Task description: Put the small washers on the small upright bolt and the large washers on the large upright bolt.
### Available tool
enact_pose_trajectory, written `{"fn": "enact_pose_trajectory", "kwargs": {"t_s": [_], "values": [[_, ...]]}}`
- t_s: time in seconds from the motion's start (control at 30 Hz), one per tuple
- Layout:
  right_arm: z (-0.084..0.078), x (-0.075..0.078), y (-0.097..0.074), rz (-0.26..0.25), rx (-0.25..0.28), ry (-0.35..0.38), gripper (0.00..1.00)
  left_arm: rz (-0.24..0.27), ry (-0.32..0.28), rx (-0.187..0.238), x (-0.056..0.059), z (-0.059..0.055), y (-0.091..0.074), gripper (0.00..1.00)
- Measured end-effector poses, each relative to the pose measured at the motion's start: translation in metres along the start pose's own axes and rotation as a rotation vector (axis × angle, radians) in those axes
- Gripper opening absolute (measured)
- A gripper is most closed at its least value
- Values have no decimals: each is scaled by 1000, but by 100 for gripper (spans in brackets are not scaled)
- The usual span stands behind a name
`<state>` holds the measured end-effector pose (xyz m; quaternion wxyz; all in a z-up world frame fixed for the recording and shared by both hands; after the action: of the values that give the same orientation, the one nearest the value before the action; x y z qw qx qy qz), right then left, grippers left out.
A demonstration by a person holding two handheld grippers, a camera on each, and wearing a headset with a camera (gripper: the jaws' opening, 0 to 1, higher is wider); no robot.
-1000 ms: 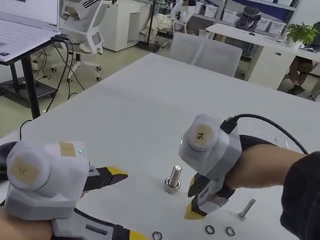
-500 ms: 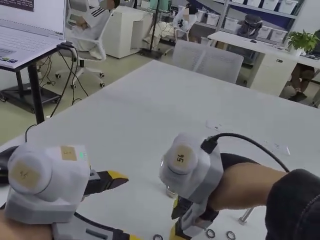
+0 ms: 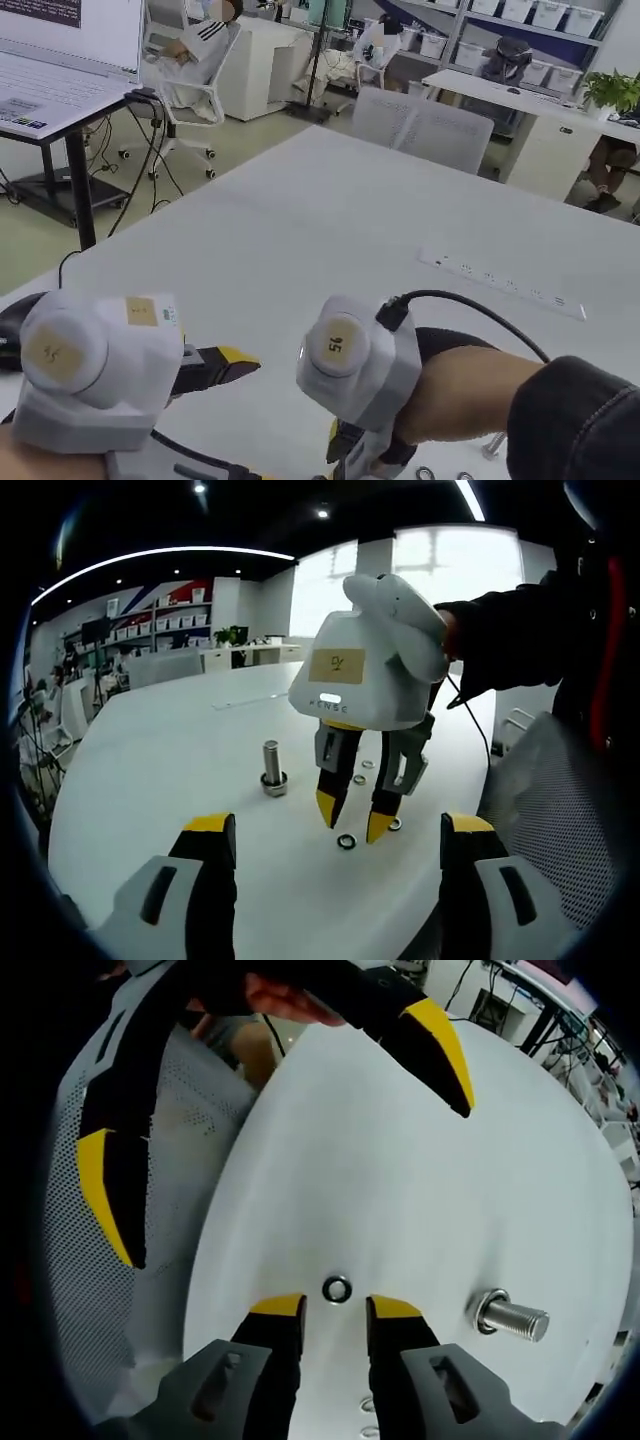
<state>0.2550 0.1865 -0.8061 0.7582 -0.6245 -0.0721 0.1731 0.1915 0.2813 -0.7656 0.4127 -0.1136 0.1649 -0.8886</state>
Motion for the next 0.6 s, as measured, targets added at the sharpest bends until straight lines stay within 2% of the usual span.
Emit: {"fn": "enact_pose_trajectory", "kwargs": {"t_s": [0.4,0.6], "values": [[3,0,6,-2,-25,-23,23,-5,-4,1,1,-1,-1,83],[5,-3,7,-27,-57,-61,23,-3,-3,5,2,0,-1,83]]}}
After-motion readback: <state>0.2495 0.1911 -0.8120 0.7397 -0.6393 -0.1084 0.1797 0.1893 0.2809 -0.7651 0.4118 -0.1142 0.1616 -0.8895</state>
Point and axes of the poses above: the centre of the closed fingertips' face, and the gripper's own axes: y roughly forward along the fingers, x roughly to its right, z roughly out of its top, the point moved 7 cm from there along -y, roughly backward along the fingers, and after that the axes turned 4 degrees about z, right-handed, at the moved point
